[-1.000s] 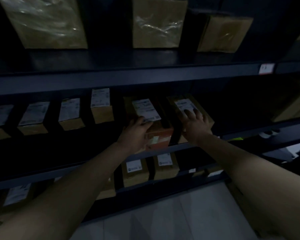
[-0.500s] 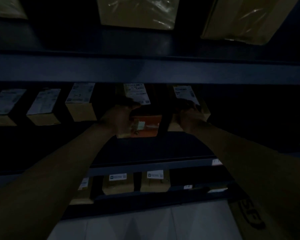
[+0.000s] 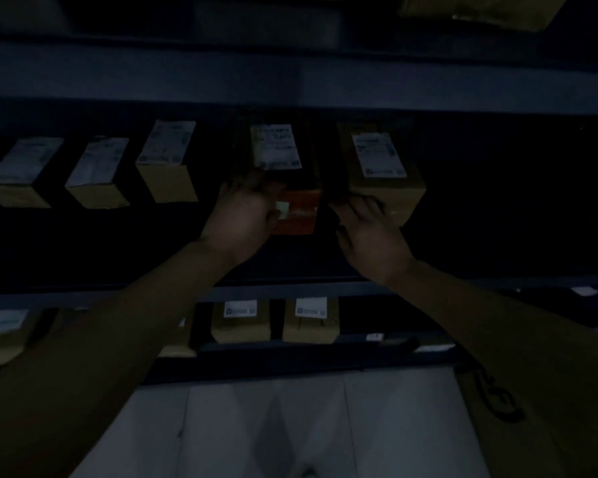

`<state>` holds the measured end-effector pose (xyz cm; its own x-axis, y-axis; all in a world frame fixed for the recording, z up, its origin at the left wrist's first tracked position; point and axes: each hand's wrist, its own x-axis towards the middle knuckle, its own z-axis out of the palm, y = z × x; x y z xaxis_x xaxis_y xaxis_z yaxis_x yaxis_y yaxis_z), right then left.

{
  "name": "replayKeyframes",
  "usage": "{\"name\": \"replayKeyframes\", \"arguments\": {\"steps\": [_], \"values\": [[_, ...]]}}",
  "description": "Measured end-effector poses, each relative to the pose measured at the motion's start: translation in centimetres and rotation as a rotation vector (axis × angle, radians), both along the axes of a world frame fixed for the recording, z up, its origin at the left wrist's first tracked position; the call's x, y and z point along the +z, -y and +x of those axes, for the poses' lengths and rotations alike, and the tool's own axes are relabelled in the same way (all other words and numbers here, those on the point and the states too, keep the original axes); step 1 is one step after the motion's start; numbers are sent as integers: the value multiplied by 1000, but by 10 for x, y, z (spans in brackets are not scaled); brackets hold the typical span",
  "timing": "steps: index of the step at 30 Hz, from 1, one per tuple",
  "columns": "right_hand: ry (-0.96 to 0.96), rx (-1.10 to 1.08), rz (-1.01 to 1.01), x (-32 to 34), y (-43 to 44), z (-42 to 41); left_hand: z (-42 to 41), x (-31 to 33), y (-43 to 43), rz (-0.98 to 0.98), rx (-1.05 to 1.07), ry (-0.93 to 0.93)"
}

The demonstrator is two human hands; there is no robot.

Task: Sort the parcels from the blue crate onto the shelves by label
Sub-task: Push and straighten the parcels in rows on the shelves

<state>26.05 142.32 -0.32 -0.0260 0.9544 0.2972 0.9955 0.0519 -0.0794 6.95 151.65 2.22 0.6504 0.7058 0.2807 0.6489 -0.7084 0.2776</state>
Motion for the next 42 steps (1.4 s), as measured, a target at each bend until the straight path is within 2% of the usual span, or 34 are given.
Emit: {"name": "replayKeyframes", "arguments": {"steps": [3,6,8,11,14,16,19,22,24,29,36,42], "values": [[-24,112,148,-18,42,-25,-18,-16,43,45,-189,38],[-7,227,157,-45,75,-47,-39,-51,78,73,-380,-4],[26,242,125,-69,92,-60,-53,-81,90,-9,-426,-81],[78,175,48,-111,100,-73,-70,-131,89,-123,-341,-228],[126,18,-260,-158,92,-79,-76,-178,77,-190,-257,-330],[159,-59,-371,-188,85,-75,-77,-205,68,-180,-207,-411],[187,-128,-402,-232,75,-67,-78,-245,57,-162,-82,-539],[217,-160,-380,-265,65,-58,-76,-281,49,-217,17,-579],[218,-163,-332,-284,57,-53,-72,-301,43,-239,66,-580],[228,-155,-252,-318,34,-31,-50,-333,16,-95,67,-467],[105,-237,-275,-326,-3,20,-6,-344,-22,-106,-42,-307],[151,-325,-219,-335,-19,53,28,-344,-31,-107,-65,-243]]}}
